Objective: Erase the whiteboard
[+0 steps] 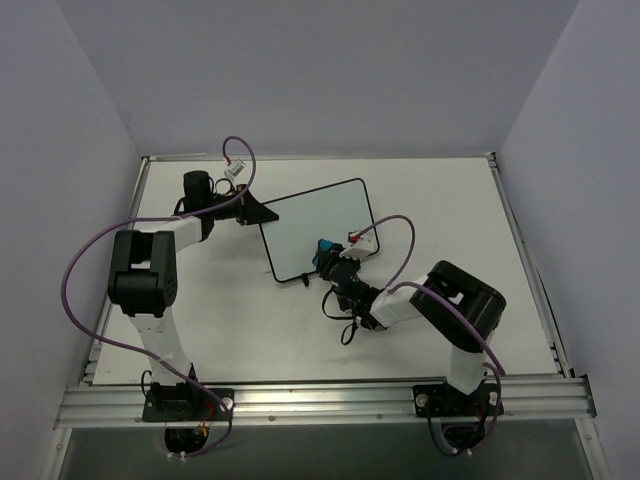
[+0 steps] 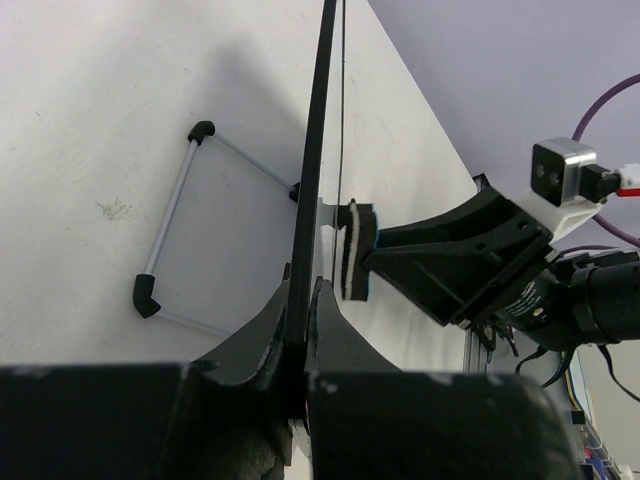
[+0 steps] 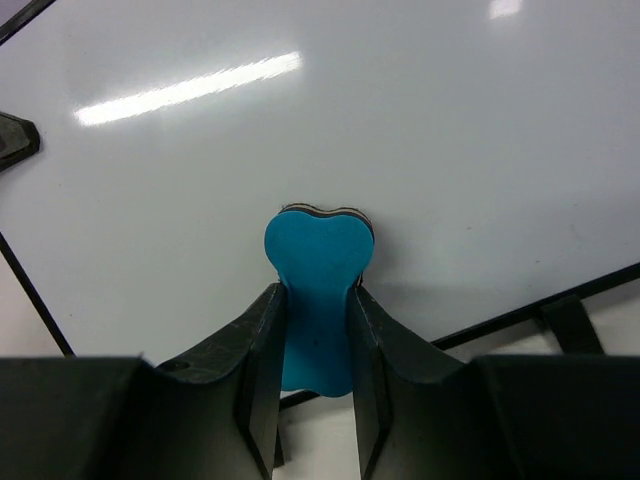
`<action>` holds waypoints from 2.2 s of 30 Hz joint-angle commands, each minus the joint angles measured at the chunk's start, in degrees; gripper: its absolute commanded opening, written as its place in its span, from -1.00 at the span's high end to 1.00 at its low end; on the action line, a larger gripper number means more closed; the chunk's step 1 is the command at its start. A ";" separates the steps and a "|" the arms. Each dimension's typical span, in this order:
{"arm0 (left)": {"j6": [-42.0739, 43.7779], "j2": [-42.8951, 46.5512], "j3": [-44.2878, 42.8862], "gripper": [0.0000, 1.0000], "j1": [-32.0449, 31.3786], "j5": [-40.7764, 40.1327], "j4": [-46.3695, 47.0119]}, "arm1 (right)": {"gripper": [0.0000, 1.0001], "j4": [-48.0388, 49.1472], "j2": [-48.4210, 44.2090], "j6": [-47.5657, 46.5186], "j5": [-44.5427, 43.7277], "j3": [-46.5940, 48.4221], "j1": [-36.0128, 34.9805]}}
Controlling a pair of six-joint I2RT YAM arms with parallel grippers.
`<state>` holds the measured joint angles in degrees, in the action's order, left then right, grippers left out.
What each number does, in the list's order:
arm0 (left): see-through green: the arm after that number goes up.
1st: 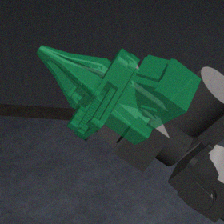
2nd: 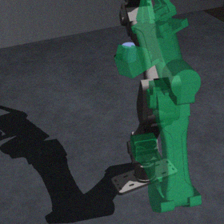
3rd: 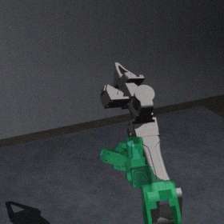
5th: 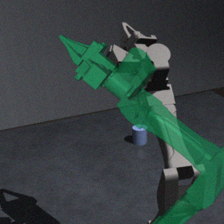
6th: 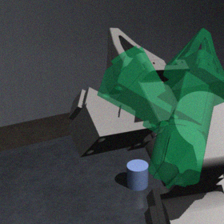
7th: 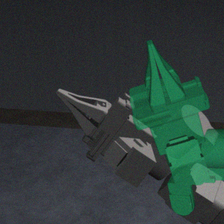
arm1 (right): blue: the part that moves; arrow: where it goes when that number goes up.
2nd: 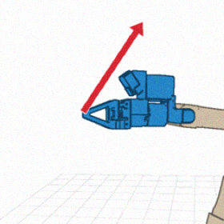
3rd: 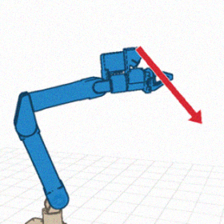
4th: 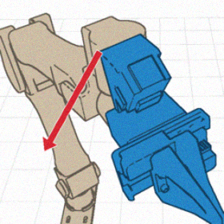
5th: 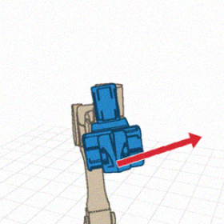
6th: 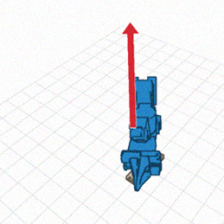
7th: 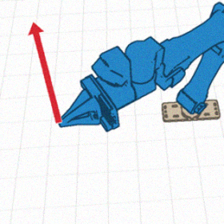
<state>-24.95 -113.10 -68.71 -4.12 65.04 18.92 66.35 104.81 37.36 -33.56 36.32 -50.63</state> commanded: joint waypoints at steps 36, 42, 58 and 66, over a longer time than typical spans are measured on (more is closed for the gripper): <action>23.55 -14.00 -25.26 0.95 0.78 -13.53 -35.80 | 1.00 -58.70 -47.95 -5.20 13.70 -5.38 34.54; 20.38 -11.79 -21.21 0.95 0.78 -14.50 -32.72 | 1.00 -60.71 -42.34 -11.33 17.55 -0.91 39.73; 26.62 -21.63 -36.05 0.95 -0.63 -14.94 -47.74 | 1.00 -65.47 -33.71 -16.71 18.88 6.22 43.69; 27.32 -23.49 -38.79 0.95 -0.28 -11.95 -49.33 | 1.00 -64.68 -34.77 -17.85 20.02 5.70 43.69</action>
<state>-4.64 -132.42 -107.79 -4.32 72.88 -29.28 1.93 71.68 20.88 -14.04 41.63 -7.42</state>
